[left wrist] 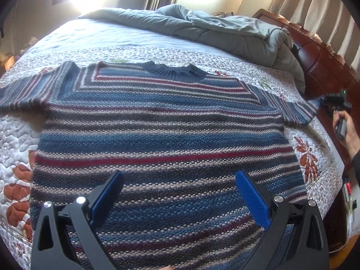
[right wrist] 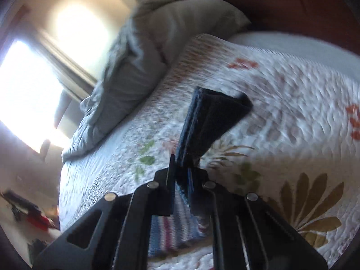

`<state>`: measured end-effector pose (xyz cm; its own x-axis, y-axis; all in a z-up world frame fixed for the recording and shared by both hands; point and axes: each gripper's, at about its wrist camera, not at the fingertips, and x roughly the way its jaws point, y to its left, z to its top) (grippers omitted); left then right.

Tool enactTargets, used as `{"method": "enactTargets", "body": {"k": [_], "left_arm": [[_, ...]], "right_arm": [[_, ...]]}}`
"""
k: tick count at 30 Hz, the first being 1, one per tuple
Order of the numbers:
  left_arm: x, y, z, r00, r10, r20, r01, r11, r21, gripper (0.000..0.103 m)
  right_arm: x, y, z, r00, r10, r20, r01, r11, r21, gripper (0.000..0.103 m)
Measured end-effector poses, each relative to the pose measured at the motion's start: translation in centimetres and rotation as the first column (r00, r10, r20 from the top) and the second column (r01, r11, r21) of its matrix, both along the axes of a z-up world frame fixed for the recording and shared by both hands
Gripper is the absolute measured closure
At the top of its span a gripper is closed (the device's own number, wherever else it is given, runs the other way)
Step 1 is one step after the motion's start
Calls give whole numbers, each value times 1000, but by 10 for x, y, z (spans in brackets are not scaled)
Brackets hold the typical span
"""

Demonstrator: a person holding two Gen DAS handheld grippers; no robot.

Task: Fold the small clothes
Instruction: 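Grasp the cuff of one striped sweater sleeve with the right gripper, then lift the sleeve and fold it across the sweater body with the right gripper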

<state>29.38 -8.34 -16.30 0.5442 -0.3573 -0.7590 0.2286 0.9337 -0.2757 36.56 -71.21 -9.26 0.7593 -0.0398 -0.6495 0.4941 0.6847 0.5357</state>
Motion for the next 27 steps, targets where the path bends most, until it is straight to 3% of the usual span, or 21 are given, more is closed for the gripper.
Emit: {"method": "enactTargets", "body": {"k": [7,15,22,27], "left_arm": [[3,23,12,999,16,45,-12,997,-82,4],[6,58,8,995,35,91,-29,997,-68,4],[17,80,-2,997,62,55,-56,992,-113,4],[19,91,-1,996,78,51,-70,987,-142,4]], "right_arm": [[45,120,90,984,178,18,-171,965,-198,95],[81,251,136,945,326,-19,-312,884,-348,95],[112,366,130,899,422,-117,-429,796,-427,95],[126,442,87,848,479,-226,-525,708,-472,95]]}}
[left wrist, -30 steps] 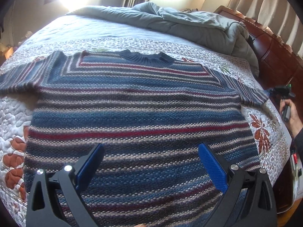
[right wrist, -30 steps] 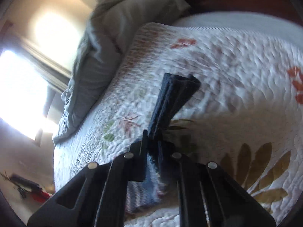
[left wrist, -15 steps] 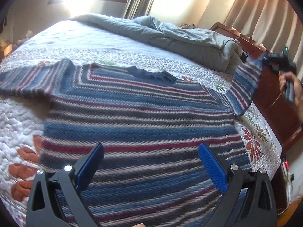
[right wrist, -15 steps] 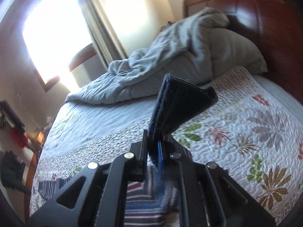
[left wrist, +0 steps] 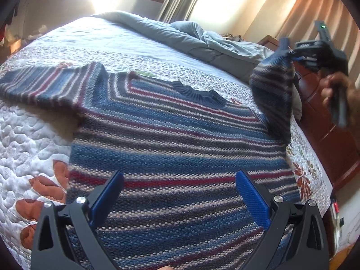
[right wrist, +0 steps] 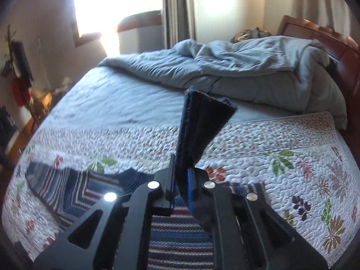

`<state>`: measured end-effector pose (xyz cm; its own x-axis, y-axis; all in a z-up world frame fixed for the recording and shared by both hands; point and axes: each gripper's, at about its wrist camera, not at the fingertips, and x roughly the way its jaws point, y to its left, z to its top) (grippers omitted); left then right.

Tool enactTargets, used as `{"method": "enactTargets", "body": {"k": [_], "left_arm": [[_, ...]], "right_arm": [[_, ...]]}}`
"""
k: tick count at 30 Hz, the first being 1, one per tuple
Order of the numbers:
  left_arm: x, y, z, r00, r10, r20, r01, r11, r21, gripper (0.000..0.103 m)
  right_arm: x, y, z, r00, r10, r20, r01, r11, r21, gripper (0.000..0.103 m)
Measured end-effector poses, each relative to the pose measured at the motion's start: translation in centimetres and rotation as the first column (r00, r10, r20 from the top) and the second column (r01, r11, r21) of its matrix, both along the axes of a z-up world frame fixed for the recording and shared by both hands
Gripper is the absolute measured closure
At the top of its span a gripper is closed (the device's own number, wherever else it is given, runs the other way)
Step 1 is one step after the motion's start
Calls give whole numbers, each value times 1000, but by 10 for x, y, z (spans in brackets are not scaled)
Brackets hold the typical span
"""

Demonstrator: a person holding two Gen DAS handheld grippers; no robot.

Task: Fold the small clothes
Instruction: 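Lift the sleeve and fold it across the sweater body with the right gripper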

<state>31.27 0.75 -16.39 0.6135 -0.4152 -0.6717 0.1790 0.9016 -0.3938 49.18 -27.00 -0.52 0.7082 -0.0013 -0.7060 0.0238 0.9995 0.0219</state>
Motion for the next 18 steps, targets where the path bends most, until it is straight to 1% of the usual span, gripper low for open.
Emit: {"method": "enactTargets", "body": {"k": [1,4,5,6,8,10,12,13,15,16,17,18], "left_arm": [[0,2,0,1000,2,0,-2,1000,-6,4],[1,8,-1,1000,11,-5,-12,1000,-23,4],[1,9,-1,1000,15,-7,-15,999,-29,4],[1,10,-1,1000,16,-9,-16,999,-33,4],[2,12,-1,1000,19,-10,-19,999,-38,4],[2,12,-2,1000,20,-14,-20,999,-42,4],[3,13,-3,1000,21,-18,-21,999,-44,4],[4,14,-4,1000,21,-21,-22,999,-42,4],[4,13,-5,999,22,-23,-23,999,-40,4],[4,13,-6,999,22,-26,-23,999,-40,4],[5,13,-7,999,21,-30,-23,999,-42,4],[5,13,-8,999,22,-34,-23,999,-43,4]], "right_arm": [[1,7,-8,1000,9,-7,-9,1000,-14,95],[2,40,-40,998,50,-42,-54,994,-92,96],[2,56,-55,996,66,-61,-74,989,-131,96],[1,61,-63,995,73,-71,-83,985,-153,96],[-1,85,-90,989,97,-108,-120,965,-232,96],[-5,107,-120,982,121,-146,-161,937,-310,96],[-8,122,-142,976,137,-170,-191,914,-358,96],[-11,132,-156,972,148,-182,-211,893,-398,96],[-14,143,-175,964,162,-210,-240,868,-434,94],[-15,147,-184,959,166,-228,-253,863,-437,89],[-16,149,-188,956,174,-235,-262,865,-428,86],[-18,151,-192,950,190,-247,-279,872,-403,74]]}}
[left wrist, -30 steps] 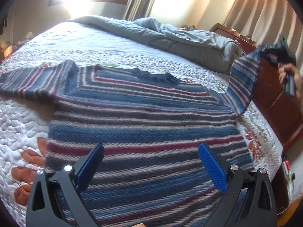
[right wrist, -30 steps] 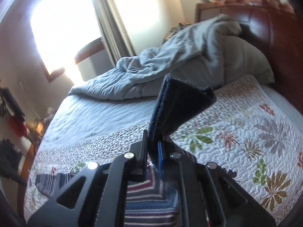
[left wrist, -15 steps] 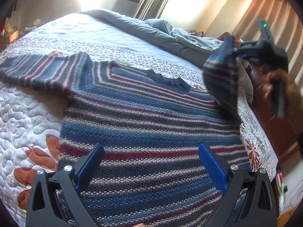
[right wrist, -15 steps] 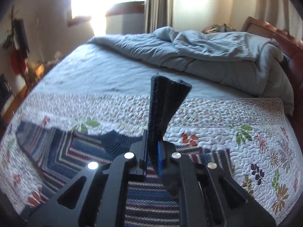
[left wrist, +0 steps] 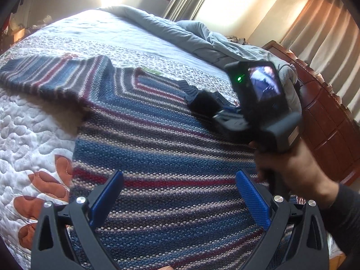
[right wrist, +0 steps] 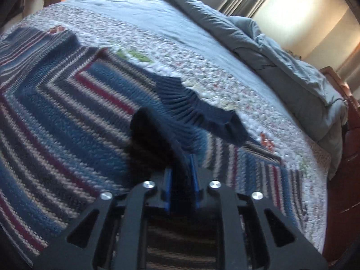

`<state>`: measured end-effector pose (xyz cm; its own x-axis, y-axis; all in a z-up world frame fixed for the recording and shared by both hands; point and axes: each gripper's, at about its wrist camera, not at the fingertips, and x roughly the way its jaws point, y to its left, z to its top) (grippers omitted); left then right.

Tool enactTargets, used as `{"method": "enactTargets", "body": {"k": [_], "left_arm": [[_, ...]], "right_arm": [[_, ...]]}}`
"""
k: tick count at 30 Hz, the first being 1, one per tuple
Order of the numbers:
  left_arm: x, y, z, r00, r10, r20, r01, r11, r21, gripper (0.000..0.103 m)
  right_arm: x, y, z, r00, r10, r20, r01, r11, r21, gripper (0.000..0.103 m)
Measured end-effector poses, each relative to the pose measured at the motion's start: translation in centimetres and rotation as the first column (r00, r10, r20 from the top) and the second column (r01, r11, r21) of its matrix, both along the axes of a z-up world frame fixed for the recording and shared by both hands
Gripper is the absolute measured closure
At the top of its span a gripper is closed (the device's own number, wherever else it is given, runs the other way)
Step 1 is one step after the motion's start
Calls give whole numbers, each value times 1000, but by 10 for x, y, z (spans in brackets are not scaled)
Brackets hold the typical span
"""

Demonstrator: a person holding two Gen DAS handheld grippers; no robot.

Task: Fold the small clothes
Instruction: 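Lift the sleeve and fold it across the sweater body with the right gripper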

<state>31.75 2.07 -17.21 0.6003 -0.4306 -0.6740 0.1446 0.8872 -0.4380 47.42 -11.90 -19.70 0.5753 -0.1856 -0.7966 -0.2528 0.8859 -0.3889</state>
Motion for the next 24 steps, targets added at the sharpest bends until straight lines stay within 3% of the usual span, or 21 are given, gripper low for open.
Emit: {"method": "enactTargets", "body": {"k": [1,3,4,5,6,7,8,10,12,14,16,20,22,24], "left_arm": [[0,1,-1,1000,2,-6,-2,1000,-1,4],[0,5,0,1000,6,-31,-7,999,-42,4],[1,7,2,999,-5,-36,2,997,-74,4],[5,8,6,999,-11,-47,5,993,-119,4],[8,9,10,999,-13,-53,5,989,-150,4],[14,9,15,998,-25,-49,15,981,-195,4],[26,8,20,998,-52,-43,39,962,-270,4],[54,3,20,993,-79,-90,43,935,-352,4],[95,-11,8,973,-117,-197,23,906,-423,4],[127,-28,-6,952,-130,-277,-7,897,-443,4],[148,-44,-17,937,-140,-320,-16,898,-440,4],[174,-75,-49,898,-145,-414,-38,915,-403,4],[176,-83,-56,897,-137,-419,-46,916,-398,4],[178,-88,-57,915,-125,-385,-42,916,-399,4]], "right_arm": [[-2,0,-1,1000,5,-23,-4,999,34,59],[-10,-11,11,999,-6,-35,12,981,194,49],[-17,-21,23,999,-28,-26,34,952,304,41],[-31,-45,39,995,-98,-22,97,883,459,38],[-39,-60,45,989,-142,-32,136,829,542,35],[-51,-80,49,980,-193,-55,183,744,643,35],[-67,-102,48,964,-246,-95,235,634,737,35],[-99,-131,40,938,-318,-135,282,478,832,35],[-116,-140,32,926,-352,-132,297,468,832,33],[-124,-143,24,917,-371,-145,329,502,800,32],[-121,-141,25,917,-367,-156,349,549,759,32],[-122,-136,31,929,-361,-82,302,611,732,26],[-122,-138,31,931,-360,-63,294,635,714,26],[-120,-145,28,928,-368,-63,301,639,708,26]]}}
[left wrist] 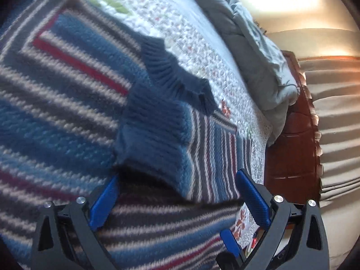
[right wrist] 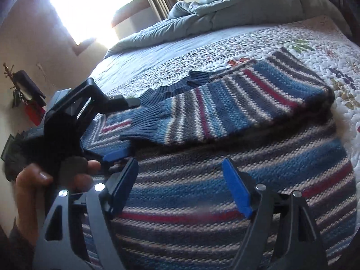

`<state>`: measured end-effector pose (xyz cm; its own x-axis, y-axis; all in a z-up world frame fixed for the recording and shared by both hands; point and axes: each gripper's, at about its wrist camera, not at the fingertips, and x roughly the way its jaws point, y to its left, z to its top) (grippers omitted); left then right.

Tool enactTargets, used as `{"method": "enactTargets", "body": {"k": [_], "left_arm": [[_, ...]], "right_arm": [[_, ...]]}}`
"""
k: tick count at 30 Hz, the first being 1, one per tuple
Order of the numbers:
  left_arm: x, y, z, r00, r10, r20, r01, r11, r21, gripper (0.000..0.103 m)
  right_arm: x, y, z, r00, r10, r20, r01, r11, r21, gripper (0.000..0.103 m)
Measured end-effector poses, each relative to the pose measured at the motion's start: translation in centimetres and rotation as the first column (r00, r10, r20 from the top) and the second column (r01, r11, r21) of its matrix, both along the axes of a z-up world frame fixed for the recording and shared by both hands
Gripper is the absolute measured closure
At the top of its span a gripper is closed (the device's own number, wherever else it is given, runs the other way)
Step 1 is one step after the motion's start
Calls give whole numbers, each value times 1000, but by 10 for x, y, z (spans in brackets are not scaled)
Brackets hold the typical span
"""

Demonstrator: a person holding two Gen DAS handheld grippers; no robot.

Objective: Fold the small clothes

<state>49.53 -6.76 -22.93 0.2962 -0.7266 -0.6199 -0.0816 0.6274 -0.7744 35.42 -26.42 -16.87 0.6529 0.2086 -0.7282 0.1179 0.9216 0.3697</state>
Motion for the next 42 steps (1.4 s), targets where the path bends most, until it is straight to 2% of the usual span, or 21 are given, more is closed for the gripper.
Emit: {"method": "enactTargets", "body": {"k": [4,5,6,8,9,10,11,14,16,18,21,25,31,36,42], "left_arm": [[5,-5,6,999,10,48,-12,1000,28,4],[5,-7,8,998,13,60,-16,998,56,4],[5,-9,9,998,8,65,-13,996,90,9],[5,-14,12,997,-5,73,-8,985,174,24],[6,-16,11,997,-16,70,0,975,223,37],[6,-18,10,998,-24,65,6,966,257,46],[6,-18,9,998,-25,64,7,963,270,49],[5,-13,7,998,-19,65,1,965,263,65],[5,-7,7,997,-9,70,-8,970,242,84],[4,-2,9,997,1,77,-19,974,224,92],[5,-1,17,994,7,105,-28,979,204,94],[8,-3,37,988,-8,152,-24,977,210,95],[15,17,61,980,-2,198,-43,974,222,95],[16,35,49,985,-2,174,-42,967,251,95],[13,54,25,991,9,135,-43,967,252,95]], "right_arm": [[0,-12,-4,1000,-16,-12,16,1000,18,26],[-1,-14,-4,1000,-19,-12,19,1000,15,26],[0,-14,-4,1000,-22,-14,22,1000,17,26],[-1,-18,-4,1000,-28,-14,29,999,30,25],[0,-18,-3,1000,-29,-12,29,999,25,25],[0,-17,-3,1000,-28,-9,29,999,20,25],[0,-16,-1,1000,-22,-2,22,1000,16,25],[-2,-12,1,1000,-7,8,7,1000,9,25],[-3,-12,2,1000,-8,15,8,1000,-4,25],[-2,-12,3,1000,-9,17,9,1000,-6,24],[-1,-12,1,1000,-7,12,8,1000,-10,24],[-1,-9,1,1000,-2,9,3,1000,-17,24],[0,-10,-1,1000,-5,5,5,1000,-25,24],[1,-9,-3,1000,2,3,-2,1000,-30,24],[1,-8,-3,1000,3,2,-3,1000,-30,24]]}}
